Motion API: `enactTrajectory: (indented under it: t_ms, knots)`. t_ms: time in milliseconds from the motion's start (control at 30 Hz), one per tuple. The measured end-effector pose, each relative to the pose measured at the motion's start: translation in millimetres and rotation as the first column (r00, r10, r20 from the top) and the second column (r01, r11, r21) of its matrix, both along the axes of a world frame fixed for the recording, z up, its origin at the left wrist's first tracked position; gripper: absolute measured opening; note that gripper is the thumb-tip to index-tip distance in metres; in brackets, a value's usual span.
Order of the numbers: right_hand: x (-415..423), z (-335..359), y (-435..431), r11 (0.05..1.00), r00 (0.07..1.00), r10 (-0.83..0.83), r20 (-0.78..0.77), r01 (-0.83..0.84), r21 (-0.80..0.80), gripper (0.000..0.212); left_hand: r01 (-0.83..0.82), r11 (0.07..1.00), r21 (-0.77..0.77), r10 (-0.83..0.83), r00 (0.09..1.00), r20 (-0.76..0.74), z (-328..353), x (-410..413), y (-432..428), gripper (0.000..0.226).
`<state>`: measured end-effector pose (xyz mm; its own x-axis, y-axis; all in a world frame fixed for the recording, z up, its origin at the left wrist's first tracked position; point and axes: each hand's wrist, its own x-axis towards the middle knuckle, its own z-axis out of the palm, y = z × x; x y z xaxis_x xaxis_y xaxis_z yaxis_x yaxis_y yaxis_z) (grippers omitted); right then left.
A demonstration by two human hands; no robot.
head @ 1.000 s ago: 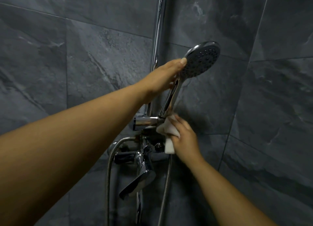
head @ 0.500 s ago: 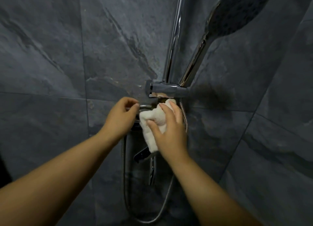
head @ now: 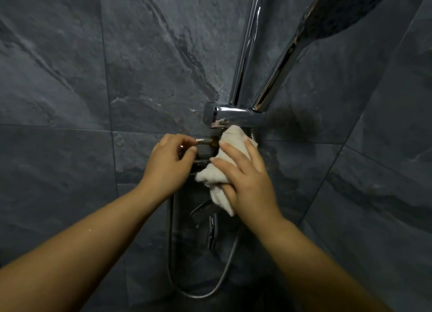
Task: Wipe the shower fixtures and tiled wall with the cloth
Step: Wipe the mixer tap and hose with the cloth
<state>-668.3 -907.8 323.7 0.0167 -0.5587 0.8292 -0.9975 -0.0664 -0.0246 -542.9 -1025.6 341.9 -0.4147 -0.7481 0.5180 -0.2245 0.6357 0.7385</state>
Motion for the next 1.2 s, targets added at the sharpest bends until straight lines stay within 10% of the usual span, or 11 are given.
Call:
enactTrajectory:
  t_ms: [300,400,533,967,1200]
  knots:
    - [-6.4,10.5,14.2,0.993,0.997,0.003,-0.078,0.006,0.116,0.025,0.006,0.999,-0.045,-0.001,0.995,0.097,-0.9,-1.2,3.3,0.022]
    - [-7.8,20.1,23.5,0.997,0.982,0.039,0.182,-0.051,0.062,0.036,0.043,0.997,-0.061,-0.035,0.991,0.128,-2.5,3.3,0.3,0.022]
    - [15.9,17.8,-3.3,0.99,0.813,-0.127,0.567,0.074,0.116,0.05,0.066,0.998,-0.011,-0.065,0.996,0.061,-2.6,8.5,0.7,0.024]
    - [22.2,16.0,-4.1,0.984,0.405,0.055,0.913,0.131,-0.118,0.024,0.116,0.993,-0.021,-0.113,0.988,0.1,-1.5,12.9,-2.1,0.031]
    - [17.6,11.7,23.8,0.994,0.581,-0.104,0.807,0.098,0.057,0.031,0.084,0.994,-0.068,-0.077,0.992,0.102,3.9,11.4,15.4,0.031]
